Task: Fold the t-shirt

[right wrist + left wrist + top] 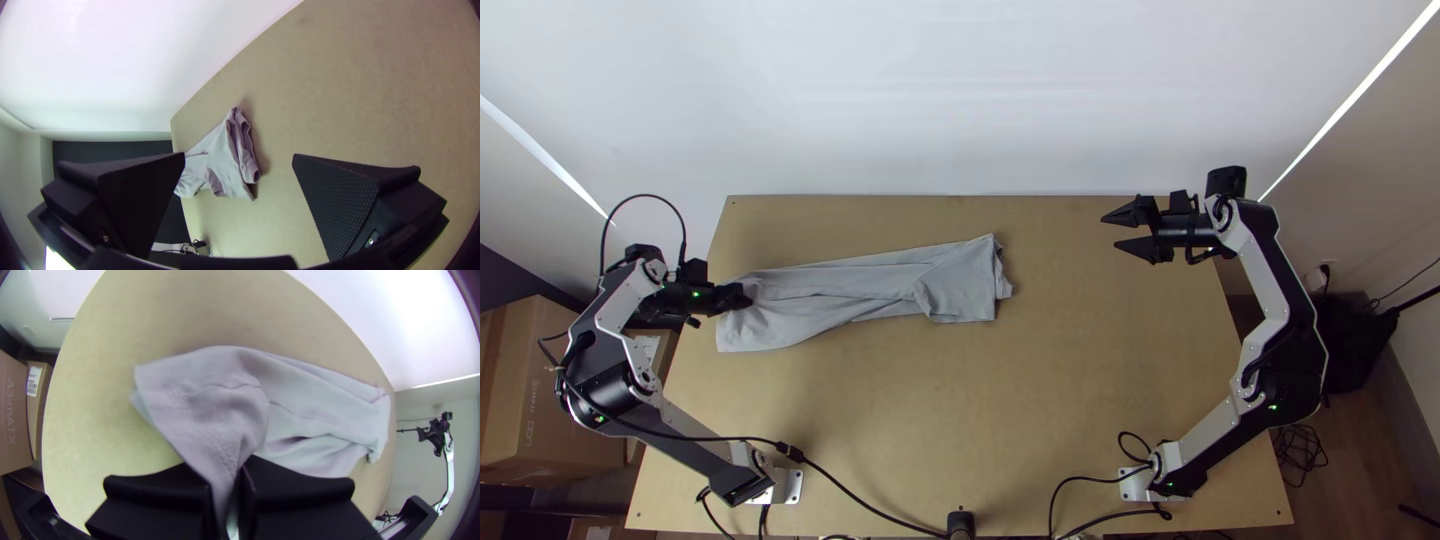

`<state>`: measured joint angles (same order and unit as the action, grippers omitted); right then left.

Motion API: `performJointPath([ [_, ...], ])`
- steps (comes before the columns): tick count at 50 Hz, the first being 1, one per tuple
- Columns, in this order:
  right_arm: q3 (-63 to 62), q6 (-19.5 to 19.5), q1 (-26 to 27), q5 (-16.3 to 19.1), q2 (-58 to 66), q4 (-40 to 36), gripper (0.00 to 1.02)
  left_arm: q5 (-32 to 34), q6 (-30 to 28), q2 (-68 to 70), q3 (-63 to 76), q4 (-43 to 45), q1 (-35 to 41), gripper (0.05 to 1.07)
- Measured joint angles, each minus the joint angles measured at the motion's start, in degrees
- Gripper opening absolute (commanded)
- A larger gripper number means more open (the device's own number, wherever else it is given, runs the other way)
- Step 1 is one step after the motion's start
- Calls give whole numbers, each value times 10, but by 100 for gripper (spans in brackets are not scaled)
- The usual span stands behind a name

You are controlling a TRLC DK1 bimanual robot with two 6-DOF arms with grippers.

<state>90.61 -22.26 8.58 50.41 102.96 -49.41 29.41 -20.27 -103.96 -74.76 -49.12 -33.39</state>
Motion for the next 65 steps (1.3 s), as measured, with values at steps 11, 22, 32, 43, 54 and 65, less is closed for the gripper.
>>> performJointPath([
  [11,-22,0,-24,-16,0,14,99,15,40,93,-56,-49,125,8],
  [22,-22,0,-31,-27,-1,22,99,-2,145,87,-139,-38,338,8],
  [32,-22,0,-32,-33,-2,23,99,-48,220,-27,-240,-15,468,8],
  [43,-38,0,-31,-35,-16,25,99,-81,269,-132,-346,-7,548,8],
  [54,-83,0,-32,-49,-38,38,99,-101,292,-215,-479,-5,605,11],
  [65,-139,0,-37,-76,-65,69,99,-106,312,-287,-546,47,651,103],
])
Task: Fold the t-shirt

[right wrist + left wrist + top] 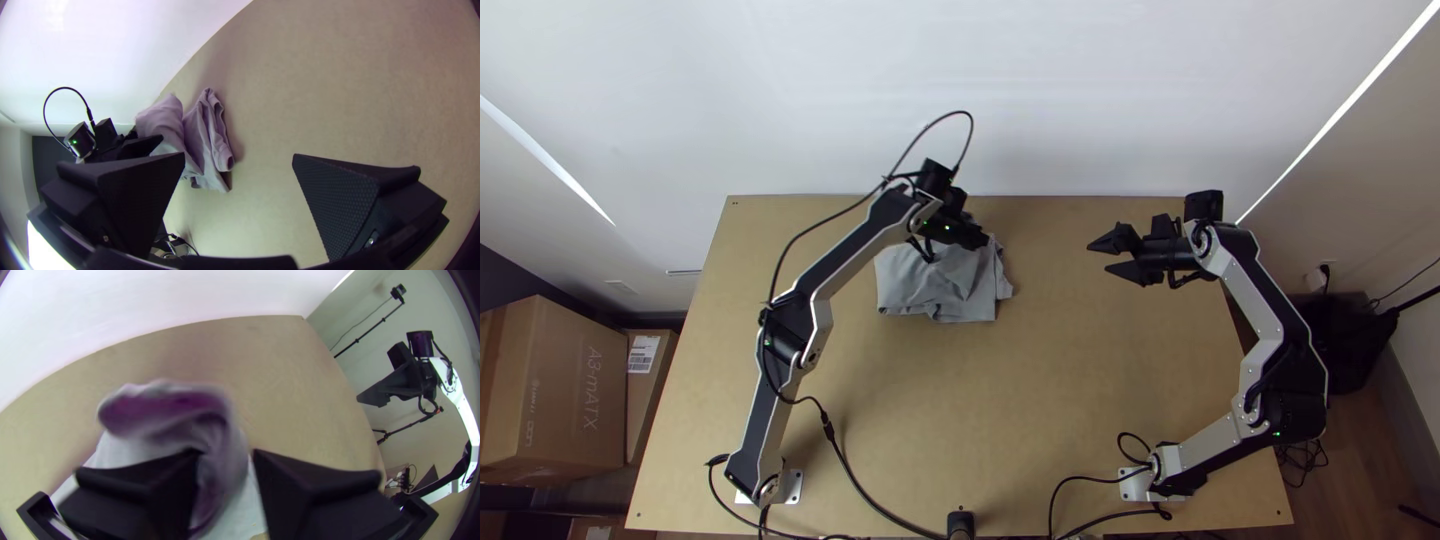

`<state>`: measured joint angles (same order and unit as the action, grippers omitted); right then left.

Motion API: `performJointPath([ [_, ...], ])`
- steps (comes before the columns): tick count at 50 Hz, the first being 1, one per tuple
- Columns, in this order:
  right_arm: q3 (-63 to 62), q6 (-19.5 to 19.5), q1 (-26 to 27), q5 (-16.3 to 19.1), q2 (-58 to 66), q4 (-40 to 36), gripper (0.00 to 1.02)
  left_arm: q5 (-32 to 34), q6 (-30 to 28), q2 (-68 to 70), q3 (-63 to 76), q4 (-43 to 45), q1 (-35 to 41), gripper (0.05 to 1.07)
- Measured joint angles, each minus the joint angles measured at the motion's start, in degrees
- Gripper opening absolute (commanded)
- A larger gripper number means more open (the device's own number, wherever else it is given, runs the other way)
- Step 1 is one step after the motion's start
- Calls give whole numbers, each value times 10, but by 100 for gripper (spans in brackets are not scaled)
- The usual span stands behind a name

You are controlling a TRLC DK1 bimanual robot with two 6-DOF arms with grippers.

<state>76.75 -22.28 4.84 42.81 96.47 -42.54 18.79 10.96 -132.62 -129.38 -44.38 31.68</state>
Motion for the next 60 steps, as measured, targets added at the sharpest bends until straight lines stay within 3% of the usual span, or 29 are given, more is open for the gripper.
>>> performJointPath([
  [14,-26,-8,-64,-30,-3,81,99,0,2,28,0,3,13,103],
  [34,93,-62,-207,-49,127,117,99,-15,-29,241,58,-74,-158,103],
  [50,220,-62,-349,-49,194,122,99,-61,-61,362,222,-73,-231,103],
  [60,312,-60,-383,-63,276,126,99,-75,-73,430,293,-69,-269,103],
])
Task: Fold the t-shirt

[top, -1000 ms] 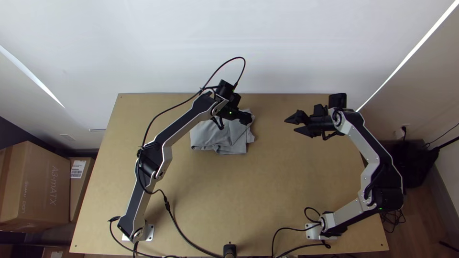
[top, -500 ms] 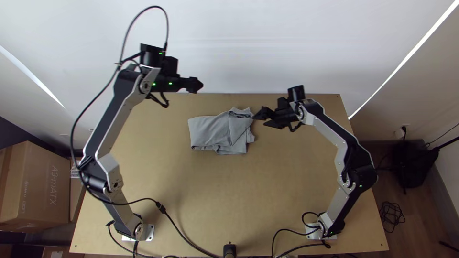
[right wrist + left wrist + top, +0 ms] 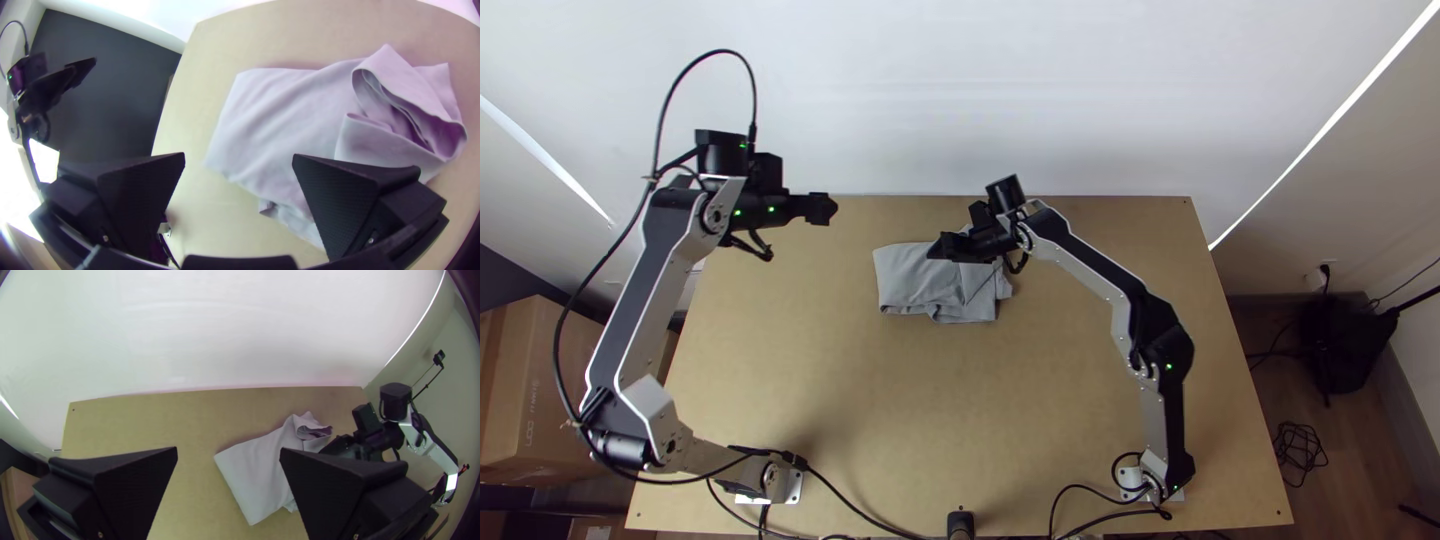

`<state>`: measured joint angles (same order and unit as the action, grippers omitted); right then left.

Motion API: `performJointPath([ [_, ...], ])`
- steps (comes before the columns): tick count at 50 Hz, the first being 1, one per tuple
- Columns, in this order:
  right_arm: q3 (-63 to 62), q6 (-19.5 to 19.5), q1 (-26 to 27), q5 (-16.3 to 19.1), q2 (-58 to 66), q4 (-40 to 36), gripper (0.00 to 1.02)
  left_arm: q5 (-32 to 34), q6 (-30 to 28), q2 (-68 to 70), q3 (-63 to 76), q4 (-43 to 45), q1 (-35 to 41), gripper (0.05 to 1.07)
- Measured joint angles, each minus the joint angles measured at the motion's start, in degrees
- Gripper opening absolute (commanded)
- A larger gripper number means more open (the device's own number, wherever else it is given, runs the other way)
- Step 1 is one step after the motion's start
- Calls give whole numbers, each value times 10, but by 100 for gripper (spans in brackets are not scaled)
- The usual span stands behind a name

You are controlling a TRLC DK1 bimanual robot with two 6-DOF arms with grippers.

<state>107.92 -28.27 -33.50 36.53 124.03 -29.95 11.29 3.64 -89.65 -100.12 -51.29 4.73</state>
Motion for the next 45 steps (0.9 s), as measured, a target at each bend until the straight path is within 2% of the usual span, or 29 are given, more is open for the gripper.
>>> performJointPath([
  [7,49,0,-1,-72,54,-7,99,0,-10,49,32,2,-31,103],
  [15,49,0,6,-128,66,-64,99,0,-14,80,58,2,-56,103],
  [31,-194,2,63,-179,-117,-97,99,0,-9,82,89,43,-54,103],
  [38,-252,15,87,-203,-193,-130,99,0,-4,82,89,59,-38,103],
  [45,-266,43,94,-209,-231,-110,99,0,6,79,89,69,-21,103],
])
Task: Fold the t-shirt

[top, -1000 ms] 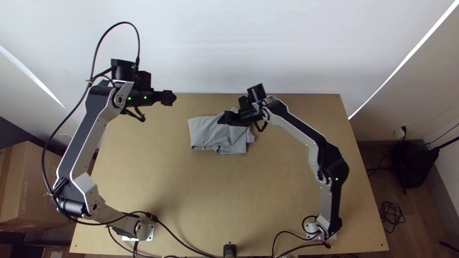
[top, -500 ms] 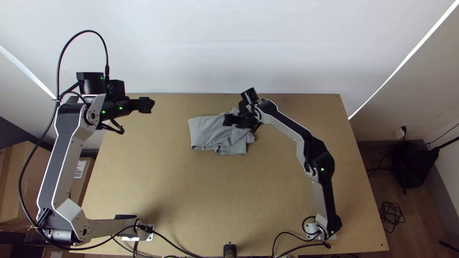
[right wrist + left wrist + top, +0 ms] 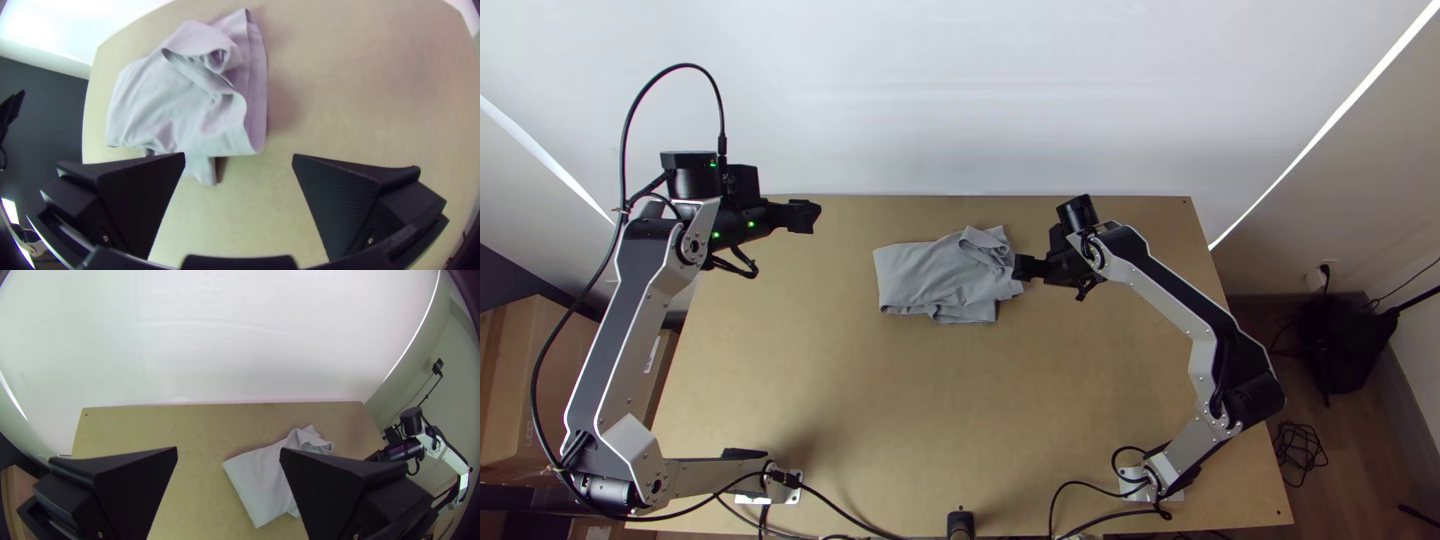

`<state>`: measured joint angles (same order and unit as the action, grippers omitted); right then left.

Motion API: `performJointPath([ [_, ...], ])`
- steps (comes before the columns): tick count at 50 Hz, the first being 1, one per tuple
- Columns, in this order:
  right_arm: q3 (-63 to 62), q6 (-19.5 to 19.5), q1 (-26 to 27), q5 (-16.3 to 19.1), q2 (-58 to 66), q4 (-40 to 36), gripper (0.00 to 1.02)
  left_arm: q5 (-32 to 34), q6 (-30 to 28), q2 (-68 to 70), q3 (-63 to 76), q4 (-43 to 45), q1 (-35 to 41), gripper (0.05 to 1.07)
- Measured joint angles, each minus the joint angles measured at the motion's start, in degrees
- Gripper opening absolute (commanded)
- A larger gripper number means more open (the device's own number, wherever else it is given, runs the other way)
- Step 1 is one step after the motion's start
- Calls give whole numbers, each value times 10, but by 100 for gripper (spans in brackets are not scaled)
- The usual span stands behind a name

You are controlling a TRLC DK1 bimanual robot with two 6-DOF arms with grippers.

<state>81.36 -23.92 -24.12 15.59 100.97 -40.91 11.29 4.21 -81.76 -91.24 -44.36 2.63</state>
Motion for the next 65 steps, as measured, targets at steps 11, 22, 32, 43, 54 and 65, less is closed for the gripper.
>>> performJointPath([
  [11,33,70,-24,-76,32,82,99,0,3,0,0,0,1,103],
  [22,106,145,-97,-159,121,116,99,0,3,3,1,-9,-27,103],
  [32,165,193,-141,-223,186,152,99,0,2,21,10,-12,-51,103],
  [43,201,232,-146,-292,242,217,99,0,-2,27,15,-12,-70,103],
  [54,220,237,-112,-340,291,240,99,0,-2,27,16,-12,-76,103],
  [65,220,198,-48,-373,287,250,99,0,-2,27,16,-12,-76,103],
])
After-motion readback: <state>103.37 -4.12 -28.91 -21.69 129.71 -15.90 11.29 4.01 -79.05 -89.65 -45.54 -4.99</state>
